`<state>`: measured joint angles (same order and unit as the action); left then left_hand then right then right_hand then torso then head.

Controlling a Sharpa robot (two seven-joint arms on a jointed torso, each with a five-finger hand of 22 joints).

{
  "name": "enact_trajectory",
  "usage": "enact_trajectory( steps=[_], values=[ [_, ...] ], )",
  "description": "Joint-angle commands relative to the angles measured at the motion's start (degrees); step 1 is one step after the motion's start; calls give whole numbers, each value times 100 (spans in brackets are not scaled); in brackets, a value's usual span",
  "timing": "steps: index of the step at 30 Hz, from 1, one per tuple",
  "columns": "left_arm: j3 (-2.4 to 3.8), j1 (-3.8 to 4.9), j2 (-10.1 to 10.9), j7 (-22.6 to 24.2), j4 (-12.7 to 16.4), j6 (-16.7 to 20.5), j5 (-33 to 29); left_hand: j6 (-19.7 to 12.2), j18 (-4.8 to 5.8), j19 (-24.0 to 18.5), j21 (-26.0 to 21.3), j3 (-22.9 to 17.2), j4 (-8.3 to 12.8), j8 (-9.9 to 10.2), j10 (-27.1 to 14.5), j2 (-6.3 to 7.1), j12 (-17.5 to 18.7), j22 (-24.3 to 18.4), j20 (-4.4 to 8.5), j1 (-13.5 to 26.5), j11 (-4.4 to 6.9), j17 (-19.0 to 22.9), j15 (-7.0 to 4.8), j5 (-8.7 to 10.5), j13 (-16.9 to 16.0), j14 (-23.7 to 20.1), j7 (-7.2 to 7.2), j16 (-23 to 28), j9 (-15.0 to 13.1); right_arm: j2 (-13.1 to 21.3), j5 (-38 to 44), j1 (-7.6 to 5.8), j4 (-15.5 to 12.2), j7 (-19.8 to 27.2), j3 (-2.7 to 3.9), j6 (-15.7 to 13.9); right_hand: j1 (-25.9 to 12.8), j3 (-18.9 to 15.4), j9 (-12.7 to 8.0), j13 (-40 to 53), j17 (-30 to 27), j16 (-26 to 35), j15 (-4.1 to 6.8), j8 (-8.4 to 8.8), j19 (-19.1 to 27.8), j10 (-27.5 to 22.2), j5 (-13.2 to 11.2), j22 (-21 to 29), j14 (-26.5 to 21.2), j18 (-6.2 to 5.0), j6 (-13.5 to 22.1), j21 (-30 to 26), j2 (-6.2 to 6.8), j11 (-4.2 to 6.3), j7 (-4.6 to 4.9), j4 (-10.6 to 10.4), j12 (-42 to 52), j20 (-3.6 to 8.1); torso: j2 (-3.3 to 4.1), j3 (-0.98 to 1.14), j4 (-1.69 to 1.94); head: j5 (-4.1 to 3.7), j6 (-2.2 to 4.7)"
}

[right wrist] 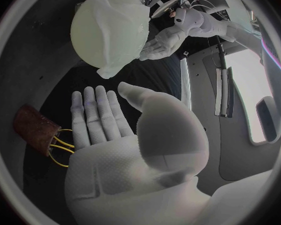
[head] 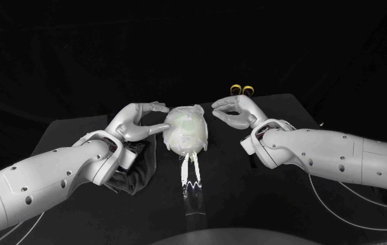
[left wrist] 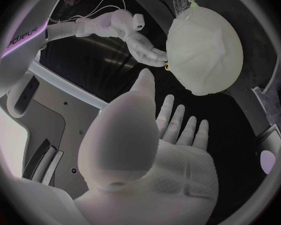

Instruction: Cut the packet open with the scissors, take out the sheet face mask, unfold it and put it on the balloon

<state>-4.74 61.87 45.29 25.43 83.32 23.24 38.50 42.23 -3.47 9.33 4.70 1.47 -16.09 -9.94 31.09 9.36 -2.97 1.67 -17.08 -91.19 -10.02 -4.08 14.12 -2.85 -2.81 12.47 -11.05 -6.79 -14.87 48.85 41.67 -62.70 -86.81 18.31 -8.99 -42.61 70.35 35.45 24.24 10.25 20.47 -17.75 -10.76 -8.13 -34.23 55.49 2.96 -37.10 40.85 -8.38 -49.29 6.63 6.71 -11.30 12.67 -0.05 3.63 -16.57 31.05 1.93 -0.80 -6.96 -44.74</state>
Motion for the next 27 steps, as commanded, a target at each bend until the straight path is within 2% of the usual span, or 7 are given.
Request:
enact_trajectory(
  steps=[1,3,5,9,12,17,27],
  values=[
    [11,4,-87,-264,4,220,863,-61,27,52,-6,165,-84,29,-110,50,36,9,-1,-78,13,22,-50,2,11,-81,-63,53,10,-69,1195,-77,19,-227,9,51,23,-120,-88,-201,-160,190,-59,66,164,-180,6,210,-121,-56,79,-237,-18,-49,111,-51,-13,-9,-5,-1,-1,23,36],
    [15,4,-140,-408,-22,222,1010,-126,23,49,-11,237,-89,49,-229,93,45,8,3,-97,9,45,-132,-1,20,-153,-64,103,32,-111,1443,-113,28,-341,9,29,120,-106,-132,-288,-229,260,-80,95,190,-256,22,288,-145,-40,107,-292,-44,-77,134,-19,-16,-12,-1,0,2,39,51],
    [21,5,-208,-539,-72,232,1166,-278,19,53,-13,257,-94,100,-431,130,56,9,6,-141,-83,67,-174,-3,31,-220,-149,155,83,-167,1700,-146,43,-460,9,6,484,184,-208,-415,-370,408,-123,161,215,-351,-10,392,-260,-5,184,-307,-200,-149,249,205,-16,-14,-2,0,3,43,53],
    [33,6,-300,-699,-136,238,1369,-236,13,48,-18,219,-92,85,-432,96,49,9,12,-173,-112,66,-220,-2,27,-215,-173,162,70,-263,1977,-176,82,-637,10,38,616,546,-294,-572,-550,579,-142,195,324,-383,-10,596,-359,30,189,-315,-328,-167,258,329,-14,-9,1,0,-1,50,47],
    [43,8,-364,-823,-181,199,1501,-119,5,30,-28,180,-91,44,-428,67,45,6,19,-189,-122,72,-253,-1,24,-230,-178,178,35,-377,2120,-194,174,-740,10,114,556,1006,-403,-671,-796,838,-196,236,864,-432,14,1119,-639,85,201,-361,-485,-179,287,327,-13,-11,5,-2,1,42,40],
    [48,11,-398,-941,-210,154,1612,33,-6,16,-37,143,-86,-15,-356,10,32,5,26,-191,-125,73,-275,1,15,-232,-169,191,-9,-489,2151,-205,193,-847,10,295,385,1285,-509,-670,-872,908,-196,264,1422,-474,192,1666,-431,100,230,-405,-401,-210,311,374,-10,-18,7,4,6,39,29],
    [50,15,-466,-1154,-285,34,1742,168,-16,-29,-60,80,-79,-71,-276,-79,24,0,34,-199,-161,84,-266,4,10,-262,-189,221,-44,-700,2256,-209,289,-1041,10,405,201,1383,-604,-673,-1051,1104,-220,282,1627,-525,305,1893,-681,114,291,-420,-467,-235,349,275,-16,-23,-2,-1,-3,37,13]
  ],
)
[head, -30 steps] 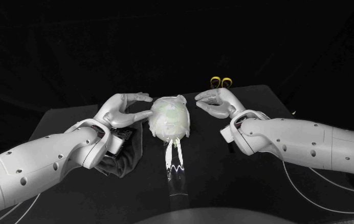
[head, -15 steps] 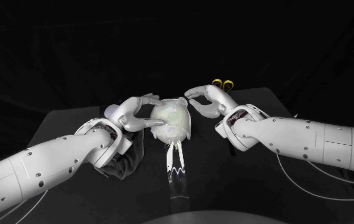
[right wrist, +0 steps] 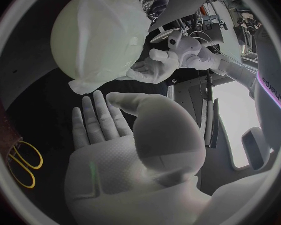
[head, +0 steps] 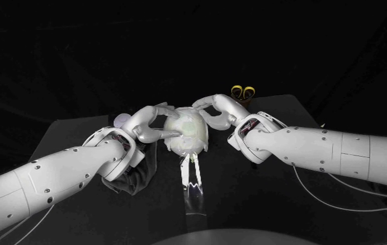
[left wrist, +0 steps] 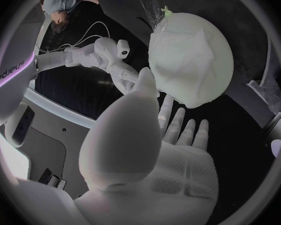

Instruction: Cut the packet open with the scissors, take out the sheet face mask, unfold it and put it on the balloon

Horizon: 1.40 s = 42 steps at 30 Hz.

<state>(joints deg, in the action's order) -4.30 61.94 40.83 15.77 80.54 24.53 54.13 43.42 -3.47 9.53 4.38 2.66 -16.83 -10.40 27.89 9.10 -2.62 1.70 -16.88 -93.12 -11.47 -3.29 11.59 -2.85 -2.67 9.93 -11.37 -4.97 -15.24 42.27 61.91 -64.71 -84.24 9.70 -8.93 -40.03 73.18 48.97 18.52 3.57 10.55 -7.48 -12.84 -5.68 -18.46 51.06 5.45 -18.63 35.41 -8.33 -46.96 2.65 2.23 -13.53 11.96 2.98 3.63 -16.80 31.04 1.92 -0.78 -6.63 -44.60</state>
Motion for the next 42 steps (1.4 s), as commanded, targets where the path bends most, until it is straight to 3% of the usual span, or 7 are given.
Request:
enact_trajectory(
  steps=[1,7,14,22,27,36,42],
  values=[
    [6,8,-24,-205,-11,-107,185,49,-16,-49,-27,-39,-6,-26,44,-53,-11,-4,14,-5,-15,6,-14,4,-4,-9,-157,39,-7,-68,242,-8,55,-194,4,136,-96,40,-42,-6,-77,99,-16,39,64,-99,66,63,-170,112,66,-23,-24,-14,421,-32,-18,0,-1,1,-5,5,-1],
    [6,9,-32,-259,-5,-145,200,68,-26,-54,-30,-72,-1,-38,76,-101,-11,-3,15,-12,-31,6,-2,4,-5,-10,-170,47,-9,-220,341,-7,209,-382,4,199,-169,101,-88,-10,-155,187,-30,53,122,-188,166,134,-303,127,100,-25,-63,-18,416,-50,-22,0,8,5,-2,16,4],
    [6,11,-33,-305,9,-165,190,73,-31,-56,-31,-93,2,-41,82,-129,-10,-2,15,-21,-38,6,12,5,-5,-10,-176,51,-8,-301,396,-8,372,-760,5,322,-290,165,-127,-10,-245,292,-37,51,136,-257,481,179,-439,129,82,-15,-106,-5,379,-38,-19,0,-1,0,0,5,-13],
    [6,11,-30,-315,11,-156,141,74,-41,-60,-33,-122,6,-43,97,-157,-9,-2,17,-37,-51,6,32,5,-5,-7,-188,55,-6,-336,516,-9,481,-1337,5,1150,-518,127,-121,5,-242,288,-19,-15,88,-35,308,189,-204,119,-94,-1,-195,14,373,-169,3,1,-1,1,-4,-9,-21],
    [6,11,-32,-322,12,-160,117,75,-47,-67,-36,-135,8,-44,101,-169,-9,-2,18,-44,-55,4,40,6,-5,-1,-192,54,-6,-336,592,-9,511,-1537,4,1436,-611,124,-135,5,-223,260,2,-49,0,47,213,155,35,94,-153,18,-246,33,361,-225,6,1,-1,0,-5,-17,-18],
    [6,11,-36,-329,7,-161,69,75,-56,-70,-37,-152,10,-44,97,-181,-7,-2,21,-56,-62,4,50,6,-4,-1,-200,57,-4,-355,697,-9,580,-1730,3,1626,-648,127,-143,3,-230,258,25,-77,-71,101,192,131,122,75,-199,33,-256,51,341,-218,1,1,1,0,-1,-41,-30],
    [6,11,-35,-345,-1,-186,31,75,-61,-72,-38,-159,11,-44,102,-185,-7,-3,22,-61,-65,4,54,6,-4,2,-204,57,-4,-344,785,-9,603,-1892,3,1410,-677,122,-163,-5,-261,294,21,-63,-147,60,166,97,63,69,-173,49,-250,42,349,-216,-19,0,-1,-1,-1,-45,-16]
  ],
)
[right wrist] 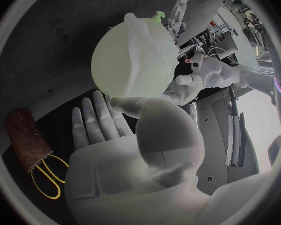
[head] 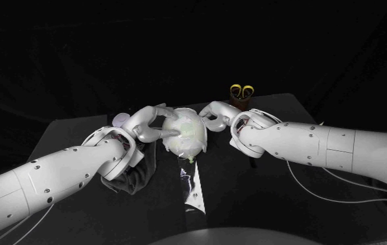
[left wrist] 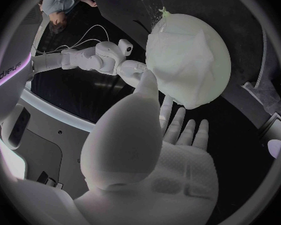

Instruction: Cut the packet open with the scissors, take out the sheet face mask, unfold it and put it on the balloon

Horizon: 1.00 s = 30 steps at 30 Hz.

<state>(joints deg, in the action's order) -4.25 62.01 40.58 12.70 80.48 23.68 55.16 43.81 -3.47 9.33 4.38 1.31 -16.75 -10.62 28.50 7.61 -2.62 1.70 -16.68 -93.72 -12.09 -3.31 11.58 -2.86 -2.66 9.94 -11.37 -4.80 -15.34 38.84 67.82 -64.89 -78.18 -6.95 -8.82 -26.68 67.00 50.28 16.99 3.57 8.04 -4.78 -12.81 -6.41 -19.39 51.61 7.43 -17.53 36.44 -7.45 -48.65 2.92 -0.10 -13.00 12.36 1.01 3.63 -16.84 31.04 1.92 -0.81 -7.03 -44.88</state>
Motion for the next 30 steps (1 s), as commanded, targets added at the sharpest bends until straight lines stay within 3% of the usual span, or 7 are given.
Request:
enact_trajectory(
  steps=[1,9,10,13,19,26,30],
  values=[
    [1,4,-9,-41,3,-105,-79,36,-74,-60,-42,-35,3,-22,37,-39,-5,-3,8,-7,-9,7,65,6,-5,-2,-211,43,8,4,193,9,1,-240,-8,26,-62,3,-22,-5,-31,46,12,20,-92,-20,-26,-28,-97,-18,14,31,-18,-19,316,-6,-20,3,-1,-1,0,-3,15],
    [1,4,9,91,17,-92,-275,44,-115,-65,-45,-59,5,-27,77,-52,-10,-3,11,-18,-30,3,94,7,-8,15,-235,42,10,110,5,7,-8,-146,-8,-499,-57,59,-57,1,-13,30,14,26,-303,-26,6,-121,163,-22,16,83,1,-32,343,83,-6,7,4,4,-1,24,27],
    [1,4,14,202,18,-95,-384,48,-124,-69,-47,-63,5,-30,92,-51,-12,-4,10,-20,-36,0,101,7,-9,25,-241,39,9,144,-120,5,-25,-41,-8,-639,-57,66,-67,6,58,-63,48,0,-572,52,10,-262,623,-52,-39,157,21,-19,349,135,8,11,5,2,-2,19,48],
    [2,3,33,543,30,-90,-699,80,-188,-118,-71,-16,-3,-49,204,0,-29,-12,-5,25,-104,-26,196,7,-19,123,-295,3,7,254,-474,-3,-117,314,-9,-969,-31,11,-61,14,118,-204,135,-86,-1476,289,69,-752,1124,-144,-204,434,79,47,302,246,45,23,6,-1,-6,9,41],
    [3,2,90,1226,86,4,-1319,124,-8,-117,-74,90,-5,-80,419,41,-42,-10,-38,79,-121,-62,201,5,-31,272,-297,-39,5,540,-1112,-13,-450,1060,-12,-1447,37,-535,-39,2,96,-264,215,-184,-1750,550,267,-715,1349,-217,-340,525,349,112,224,429,7,30,5,-8,-10,23,5],
    [24,0,214,1747,228,20,-1898,137,14,-148,-89,103,-3,-88,478,47,-48,-16,-40,78,-124,-55,199,6,-35,255,-300,-27,5,894,-1330,-12,-910,1584,-27,-1463,358,-1124,4,10,186,-560,428,-330,-2366,1014,194,-737,2044,-314,-559,809,529,289,91,605,56,140,0,-5,-3,24,-33],
    [48,-1,327,1912,343,-5,-2176,149,21,-163,-97,108,-2,-97,524,33,-51,-20,-39,77,-114,-52,179,6,-37,248,-288,-18,3,1015,-1142,-3,-1063,1667,-31,-1353,415,-1203,-9,4,215,-604,463,-322,-2448,1078,-89,-739,2159,-311,-544,853,464,309,83,556,31,177,-1,0,1,46,-53]
  ],
)
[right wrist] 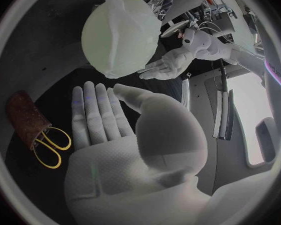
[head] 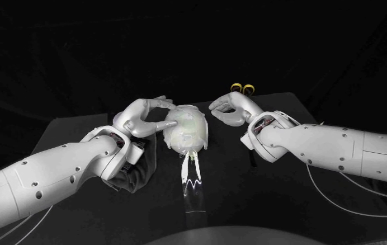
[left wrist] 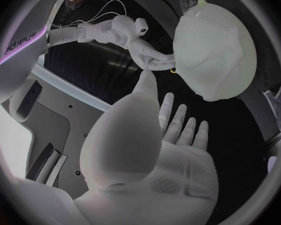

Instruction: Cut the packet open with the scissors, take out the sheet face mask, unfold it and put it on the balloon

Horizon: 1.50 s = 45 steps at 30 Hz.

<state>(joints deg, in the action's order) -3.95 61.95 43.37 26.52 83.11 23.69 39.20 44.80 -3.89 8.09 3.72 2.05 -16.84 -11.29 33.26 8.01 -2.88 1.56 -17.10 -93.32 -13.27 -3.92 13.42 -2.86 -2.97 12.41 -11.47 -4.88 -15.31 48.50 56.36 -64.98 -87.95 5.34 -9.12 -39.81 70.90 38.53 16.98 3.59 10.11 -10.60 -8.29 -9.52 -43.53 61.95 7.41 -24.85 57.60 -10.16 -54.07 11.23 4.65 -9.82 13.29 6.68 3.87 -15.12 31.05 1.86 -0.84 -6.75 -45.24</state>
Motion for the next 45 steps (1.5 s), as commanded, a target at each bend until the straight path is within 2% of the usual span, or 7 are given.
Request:
enact_trajectory(
  steps=[1,6,10,14,17,22,45],
  values=[
    [23,5,88,551,113,-20,-637,51,63,-39,-31,34,7,-31,53,-8,-26,-6,3,36,4,8,-5,6,-7,2,-278,-10,0,75,80,7,-122,459,-1,-39,49,-58,-14,4,20,-36,26,-10,-59,77,-135,-6,77,-39,-2,35,-12,0,-17,-18,5,18,-2,7,7,15,-23],
    [38,6,264,554,241,-78,-1079,56,63,-19,-22,32,9,-34,68,-16,-27,-2,2,32,3,7,-5,6,-7,7,-275,-10,0,132,420,16,-244,511,0,-123,121,-271,-28,65,200,-326,213,-38,-429,518,-55,-92,588,-50,-79,267,79,150,-123,-23,136,180,4,12,10,53,-60],
    [43,6,405,565,303,80,-1952,161,62,172,64,-78,46,-95,434,-215,-78,35,-1,-82,-92,-90,79,7,-35,377,-317,-150,-14,144,848,26,-372,392,16,-40,341,-874,-72,497,960,-1763,794,-49,-1705,1695,-13,-744,2215,-45,-256,1387,113,608,-436,87,826,767,12,12,7,93,-100],
    [44,7,513,615,308,269,-2825,373,3,1701,788,-199,88,-228,1468,-383,-208,333,26,-269,33,-469,-88,1,-90,1932,-307,-801,-29,142,1153,27,-478,161,47,129,353,-952,-159,1772,2755,-4036,991,35,-2091,2161,427,-1380,2807,-12,-316,2236,175,775,-547,97,2241,1038,2,8,6,119,-146],
    [43,7,603,653,300,326,-3290,437,-44,2415,1120,-200,73,-262,1604,-407,-214,459,38,-276,72,-590,-150,6,-84,2483,-260,-1014,-18,110,1316,18,-561,-164,74,247,324,-837,-321,5959,5484,-6672,1029,242,-2253,2102,452,-2542,2797,231,-248,3530,266,785,-542,97,6255,963,1,1,11,138,-158],
    [42,7,658,673,319,316,-3501,459,-68,2533,1166,-201,73,-269,1658,-424,-196,467,44,-291,91,-601,-174,6,-78,2588,-239,-1037,-2,27,1425,13,-591,-482,94,308,176,-745,-392,7818,7333,-7710,830,274,-2736,2435,371,-3828,3082,310,-351,4912,116,594,-427,-74,7919,968,1,-1,15,157,-168],
    [37,6,708,668,379,251,-3689,482,-95,2626,1198,-218,84,-274,1710,-456,-172,468,46,-339,105,-592,-179,6,-75,2606,-217,-1010,17,-489,1769,6,-346,-1311,122,-165,-37,-776,-534,8641,7989,-7940,723,484,-3244,2805,272,-4703,3240,475,-165,5862,139,473,-316,-270,8613,833,-1,6,1,232,-158]
  ],
)
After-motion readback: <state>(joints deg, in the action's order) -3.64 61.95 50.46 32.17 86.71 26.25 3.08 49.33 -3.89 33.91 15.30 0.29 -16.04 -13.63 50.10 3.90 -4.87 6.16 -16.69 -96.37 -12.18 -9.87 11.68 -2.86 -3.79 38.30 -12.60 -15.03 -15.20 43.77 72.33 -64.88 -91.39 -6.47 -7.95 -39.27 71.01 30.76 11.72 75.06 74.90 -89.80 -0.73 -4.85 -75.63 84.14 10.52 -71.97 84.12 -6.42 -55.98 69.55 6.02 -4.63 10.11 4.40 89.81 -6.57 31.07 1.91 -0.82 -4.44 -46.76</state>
